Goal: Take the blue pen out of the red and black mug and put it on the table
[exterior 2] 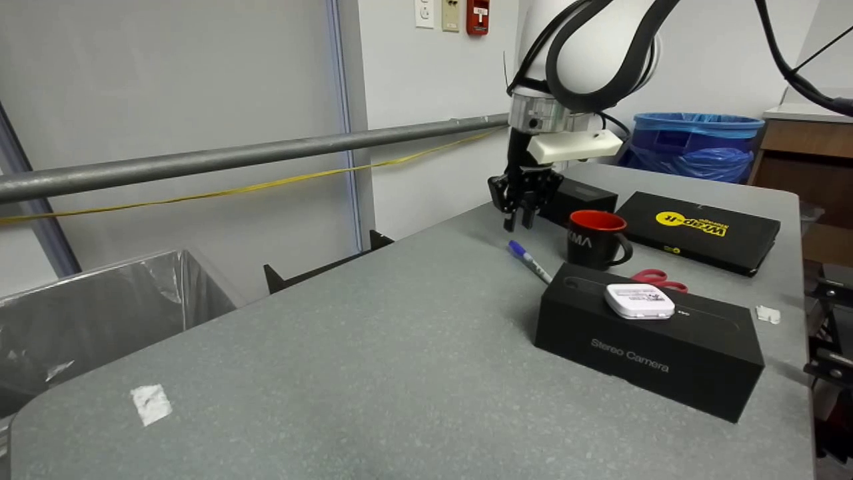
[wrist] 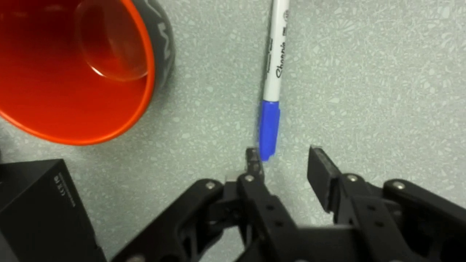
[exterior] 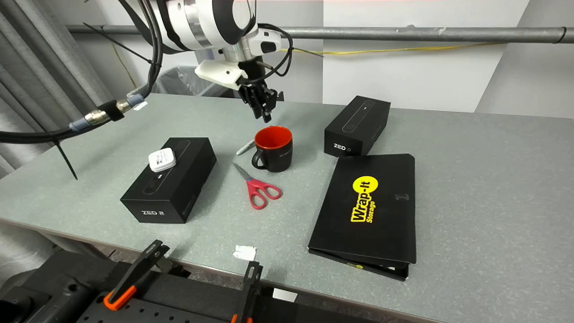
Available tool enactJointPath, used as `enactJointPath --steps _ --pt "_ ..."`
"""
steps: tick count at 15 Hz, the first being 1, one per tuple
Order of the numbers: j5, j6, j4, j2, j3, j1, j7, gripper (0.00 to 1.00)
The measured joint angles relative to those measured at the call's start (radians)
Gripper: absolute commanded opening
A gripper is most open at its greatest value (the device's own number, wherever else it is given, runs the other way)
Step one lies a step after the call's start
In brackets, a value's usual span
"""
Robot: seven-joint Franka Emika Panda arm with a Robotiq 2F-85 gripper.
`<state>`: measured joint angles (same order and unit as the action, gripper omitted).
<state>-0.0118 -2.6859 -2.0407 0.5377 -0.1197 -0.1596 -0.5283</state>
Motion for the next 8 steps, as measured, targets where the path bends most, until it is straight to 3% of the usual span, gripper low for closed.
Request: enactJointPath --steps 4,8 --pt "0.000 0.000 0.003 0.000 -0.005 -0.022 0.000 0.99" --pt "0.000 0.000 0.005 -0.003 -0.005 -0.028 0.000 1.00"
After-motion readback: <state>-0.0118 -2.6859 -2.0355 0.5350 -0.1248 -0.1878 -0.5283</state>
